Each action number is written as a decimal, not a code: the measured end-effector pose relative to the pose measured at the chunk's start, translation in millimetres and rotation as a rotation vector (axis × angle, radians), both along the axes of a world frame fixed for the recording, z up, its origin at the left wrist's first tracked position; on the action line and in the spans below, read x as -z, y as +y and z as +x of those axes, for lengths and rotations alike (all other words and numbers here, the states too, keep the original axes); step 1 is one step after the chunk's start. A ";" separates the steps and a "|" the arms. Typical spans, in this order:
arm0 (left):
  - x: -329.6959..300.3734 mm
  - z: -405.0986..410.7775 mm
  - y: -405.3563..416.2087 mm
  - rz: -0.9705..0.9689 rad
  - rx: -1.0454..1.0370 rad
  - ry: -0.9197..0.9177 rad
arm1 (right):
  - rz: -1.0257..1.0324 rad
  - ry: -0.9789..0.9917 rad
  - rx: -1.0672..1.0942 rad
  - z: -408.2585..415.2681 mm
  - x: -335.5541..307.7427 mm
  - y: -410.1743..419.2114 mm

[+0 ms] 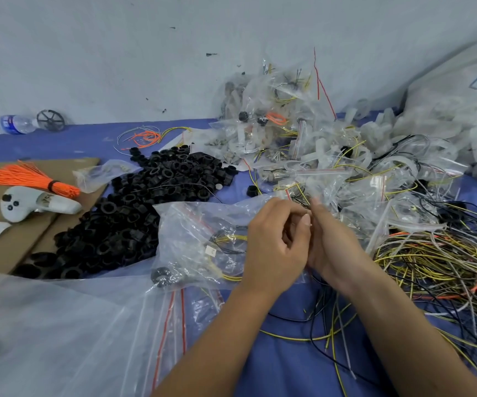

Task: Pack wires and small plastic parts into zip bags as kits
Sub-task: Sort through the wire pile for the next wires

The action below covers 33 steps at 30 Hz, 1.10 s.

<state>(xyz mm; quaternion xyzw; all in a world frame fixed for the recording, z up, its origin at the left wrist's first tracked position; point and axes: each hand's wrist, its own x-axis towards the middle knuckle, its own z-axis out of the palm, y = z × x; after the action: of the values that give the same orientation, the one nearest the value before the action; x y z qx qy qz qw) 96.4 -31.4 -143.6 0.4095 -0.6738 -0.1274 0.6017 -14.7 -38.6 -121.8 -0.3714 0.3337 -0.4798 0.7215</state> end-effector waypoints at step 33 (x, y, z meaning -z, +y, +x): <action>-27.0 -26.8 -22.4 0.259 -0.015 -0.055 | -0.512 0.794 0.682 -56.5 -36.9 -18.4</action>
<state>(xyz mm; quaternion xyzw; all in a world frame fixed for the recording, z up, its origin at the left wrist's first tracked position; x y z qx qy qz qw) 69.6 -53.8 -116.6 0.4921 -0.6648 -0.1974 0.5263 -71.3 -57.1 -84.9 -0.5571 0.5527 -0.5743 0.2330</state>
